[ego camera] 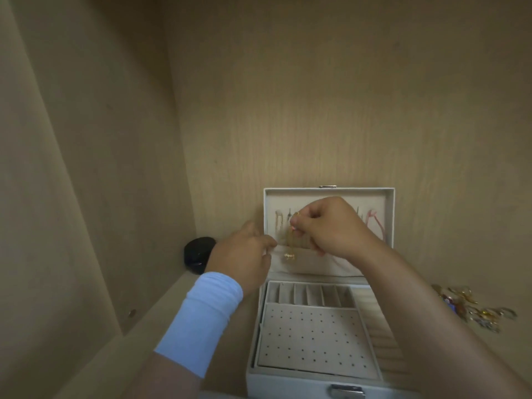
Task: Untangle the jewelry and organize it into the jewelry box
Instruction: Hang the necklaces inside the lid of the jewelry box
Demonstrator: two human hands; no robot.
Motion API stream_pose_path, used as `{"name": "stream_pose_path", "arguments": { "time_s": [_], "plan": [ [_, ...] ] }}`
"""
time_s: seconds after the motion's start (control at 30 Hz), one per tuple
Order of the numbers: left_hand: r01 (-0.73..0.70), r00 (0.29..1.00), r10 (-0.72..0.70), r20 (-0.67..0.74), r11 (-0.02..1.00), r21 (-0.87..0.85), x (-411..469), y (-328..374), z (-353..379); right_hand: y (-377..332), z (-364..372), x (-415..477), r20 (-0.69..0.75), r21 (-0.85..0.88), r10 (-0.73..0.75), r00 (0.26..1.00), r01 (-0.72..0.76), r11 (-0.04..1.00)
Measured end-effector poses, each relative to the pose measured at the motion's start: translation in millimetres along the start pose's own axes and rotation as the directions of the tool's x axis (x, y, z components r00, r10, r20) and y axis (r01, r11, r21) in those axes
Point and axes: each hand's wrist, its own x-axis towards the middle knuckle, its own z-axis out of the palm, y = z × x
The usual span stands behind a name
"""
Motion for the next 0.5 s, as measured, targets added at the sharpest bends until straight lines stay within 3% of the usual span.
{"name": "stream_pose_path", "arguments": {
  "time_s": [0.3, 0.5],
  "plan": [
    [-0.018, 0.999, 0.022, -0.050, 0.997, 0.079, 5.9, 4.0, 14.1, -16.5, -1.8, 26.8, -0.049, -0.041, -0.039, 0.998, 0.037, 0.998],
    [0.027, 0.999, -0.031, -0.034, 0.992, -0.122, 11.7, -0.7, 17.0, -9.3, 11.7, 33.5, -0.043, -0.105, -0.033, 0.999, 0.029, 0.994]
  ]
}}
